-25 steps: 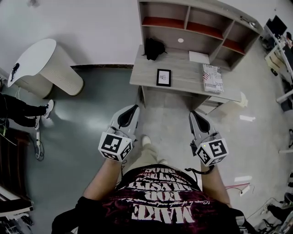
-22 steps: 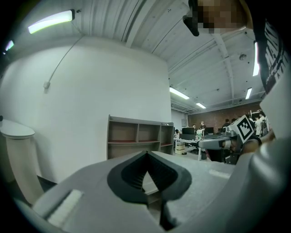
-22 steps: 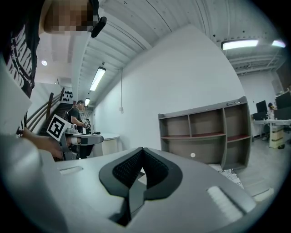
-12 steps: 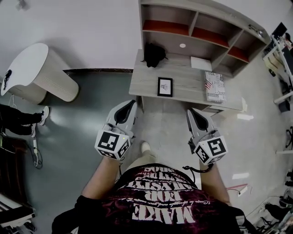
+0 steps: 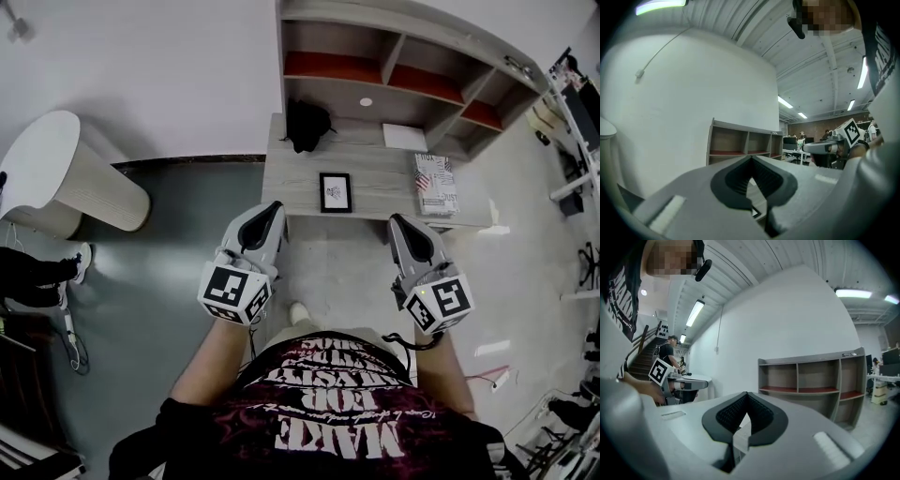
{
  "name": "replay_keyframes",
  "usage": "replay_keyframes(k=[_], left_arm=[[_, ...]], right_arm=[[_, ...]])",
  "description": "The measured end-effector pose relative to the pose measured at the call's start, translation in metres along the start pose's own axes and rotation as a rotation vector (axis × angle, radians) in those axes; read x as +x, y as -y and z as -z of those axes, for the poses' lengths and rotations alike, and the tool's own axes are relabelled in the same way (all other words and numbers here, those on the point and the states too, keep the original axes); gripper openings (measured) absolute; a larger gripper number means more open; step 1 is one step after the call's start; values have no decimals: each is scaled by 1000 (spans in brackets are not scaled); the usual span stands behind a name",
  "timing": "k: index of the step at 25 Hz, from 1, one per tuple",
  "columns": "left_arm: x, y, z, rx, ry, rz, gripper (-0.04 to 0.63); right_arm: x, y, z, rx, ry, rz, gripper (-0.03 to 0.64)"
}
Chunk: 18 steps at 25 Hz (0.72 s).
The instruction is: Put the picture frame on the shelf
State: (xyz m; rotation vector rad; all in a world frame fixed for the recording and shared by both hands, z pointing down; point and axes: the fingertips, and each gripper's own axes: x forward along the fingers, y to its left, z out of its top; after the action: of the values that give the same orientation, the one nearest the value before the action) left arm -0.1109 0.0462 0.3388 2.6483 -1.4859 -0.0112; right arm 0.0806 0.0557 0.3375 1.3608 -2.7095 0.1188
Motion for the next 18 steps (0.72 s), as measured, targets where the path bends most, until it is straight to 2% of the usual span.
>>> replay_keyframes(k=[8, 18], left_arm=[[16, -11, 9, -37, -8, 40, 2], [26, -39, 25, -82, -45, -26, 2]], right_arm=[[7, 19, -12, -21, -7, 68, 28], [28, 48, -3, -15, -18, 97, 28]])
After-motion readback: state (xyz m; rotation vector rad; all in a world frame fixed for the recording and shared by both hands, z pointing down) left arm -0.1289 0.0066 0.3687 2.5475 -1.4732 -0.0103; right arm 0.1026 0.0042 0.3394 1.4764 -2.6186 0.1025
